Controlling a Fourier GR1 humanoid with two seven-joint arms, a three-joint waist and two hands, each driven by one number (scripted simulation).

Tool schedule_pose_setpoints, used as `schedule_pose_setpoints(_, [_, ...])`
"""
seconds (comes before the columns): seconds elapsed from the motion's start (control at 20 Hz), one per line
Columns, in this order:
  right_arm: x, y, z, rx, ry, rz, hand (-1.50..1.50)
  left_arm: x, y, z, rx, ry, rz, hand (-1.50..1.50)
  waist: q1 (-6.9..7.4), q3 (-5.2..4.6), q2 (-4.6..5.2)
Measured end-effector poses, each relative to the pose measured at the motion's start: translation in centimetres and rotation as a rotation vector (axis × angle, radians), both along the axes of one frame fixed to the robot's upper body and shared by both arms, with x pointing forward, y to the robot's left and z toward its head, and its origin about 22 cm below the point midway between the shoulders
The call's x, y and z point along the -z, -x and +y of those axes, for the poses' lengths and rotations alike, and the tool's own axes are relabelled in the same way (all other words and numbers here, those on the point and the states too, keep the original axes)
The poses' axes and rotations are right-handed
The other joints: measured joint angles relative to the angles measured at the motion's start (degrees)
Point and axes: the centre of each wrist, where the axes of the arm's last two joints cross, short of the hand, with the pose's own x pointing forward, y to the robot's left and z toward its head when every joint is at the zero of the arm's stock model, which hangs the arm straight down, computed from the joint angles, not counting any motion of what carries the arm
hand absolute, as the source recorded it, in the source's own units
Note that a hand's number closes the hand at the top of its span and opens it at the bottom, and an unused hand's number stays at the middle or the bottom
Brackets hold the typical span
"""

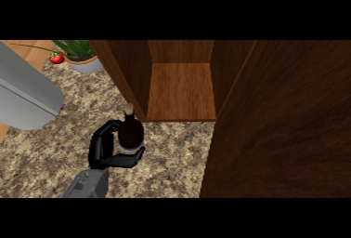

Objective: Pick up the wine, place it into the cabinet and close the cabinet

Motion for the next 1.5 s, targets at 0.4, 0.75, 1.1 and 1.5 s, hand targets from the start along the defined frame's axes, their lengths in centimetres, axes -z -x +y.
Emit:
schedule_pose_setpoints(0.4, [-0.2, -0.1, -0.7, 0.026, -0.008, -0.001, -1.5, -5.1, -0.8, -3.0, 0.168, 0.019, -0.082, 1.5, 0.47, 0.05, -0.12])
schedule_pose_setpoints(0.75, [0.4, -0.2, -0.4, 0.002, -0.007, 0.022, -1.5, -11.1, -0.7, -7.4, 0.249, 0.105, -0.088, 1.5, 0.49, 0.03, -0.07])
schedule_pose_setpoints(1.1, [0.6, -0.3, -1.1, 0.023, -0.007, 0.035, -1.5, -17.6, -1.7, -10.3, 0.25, 0.127, -0.078, 1.5, 0.13, 0.04, 0.02])
schedule_pose_setpoints(1.5, [0.2, -0.4, -0.8, 0.008, 0.003, 0.025, -1.5, -22.3, -4.3, -12.7, 0.196, 0.132, -0.025, 1.5, -0.2, 0.0, 0.16])
